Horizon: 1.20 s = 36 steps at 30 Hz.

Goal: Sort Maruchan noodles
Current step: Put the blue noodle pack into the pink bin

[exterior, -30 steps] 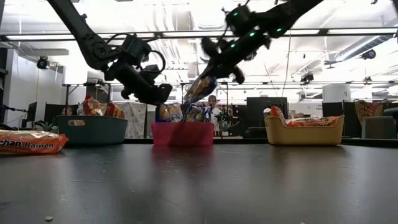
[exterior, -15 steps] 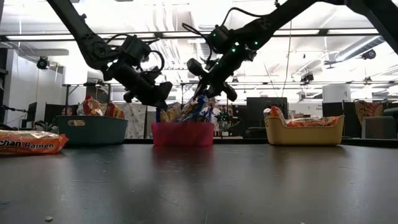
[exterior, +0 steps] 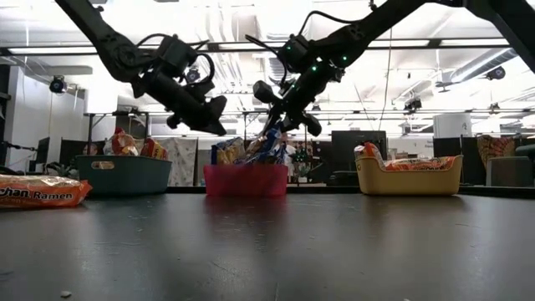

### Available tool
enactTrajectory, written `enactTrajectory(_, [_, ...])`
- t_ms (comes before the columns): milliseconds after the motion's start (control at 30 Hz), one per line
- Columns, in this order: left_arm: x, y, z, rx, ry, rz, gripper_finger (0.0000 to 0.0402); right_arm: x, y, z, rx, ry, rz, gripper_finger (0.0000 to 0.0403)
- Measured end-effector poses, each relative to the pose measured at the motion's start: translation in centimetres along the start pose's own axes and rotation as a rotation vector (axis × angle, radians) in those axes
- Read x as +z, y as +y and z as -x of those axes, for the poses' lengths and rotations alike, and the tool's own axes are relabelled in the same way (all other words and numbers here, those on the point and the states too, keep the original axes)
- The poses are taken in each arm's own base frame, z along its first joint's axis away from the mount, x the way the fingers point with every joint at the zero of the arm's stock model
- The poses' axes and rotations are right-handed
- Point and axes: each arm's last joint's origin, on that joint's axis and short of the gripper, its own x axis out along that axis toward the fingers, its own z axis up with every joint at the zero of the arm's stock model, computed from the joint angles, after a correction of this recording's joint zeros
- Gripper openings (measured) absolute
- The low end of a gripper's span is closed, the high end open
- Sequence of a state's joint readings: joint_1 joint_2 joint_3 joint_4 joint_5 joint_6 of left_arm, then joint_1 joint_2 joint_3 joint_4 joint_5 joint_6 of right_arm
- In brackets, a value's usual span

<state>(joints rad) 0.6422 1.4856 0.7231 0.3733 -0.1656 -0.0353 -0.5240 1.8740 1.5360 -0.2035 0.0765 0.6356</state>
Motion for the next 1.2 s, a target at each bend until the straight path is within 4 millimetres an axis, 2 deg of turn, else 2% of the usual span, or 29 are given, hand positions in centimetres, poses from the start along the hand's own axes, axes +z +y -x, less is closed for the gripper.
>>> enactTrajectory(300, [-0.3,0.1,0.1,0.0,0.026,-0.021,0.0,0.4,0.3,0.0,0.031,-0.046,0.004,0.0073])
enactTrajectory(633, [-0.2,0.1,0.1,0.001,0.015,-0.035,0.0,-0.5,1.6,0.2,0.108,0.008,0.002,0.0075])
enactTrajectory(767, [-0.2,0.1,0.1,0.001,0.016,-0.035,0.0,-0.5,1.6,0.2,0.059,-0.032,0.023,0.0098])
enactTrajectory(1033, [-0.3,0.1,0.1,0.001,0.02,-0.039,0.0,-0.5,1.6,0.2,0.056,-0.037,0.122,0.0174])
enactTrajectory(1133, [-0.3,0.1,0.1,0.001,0.025,-0.044,0.0,-0.4,1.6,0.2,0.058,-0.043,0.13,0.0179])
enactTrajectory(1200, [-0.3,0.1,0.1,0.001,0.025,-0.044,0.0,-0.1,1.5,0.0,0.065,-0.062,0.13,0.0168])
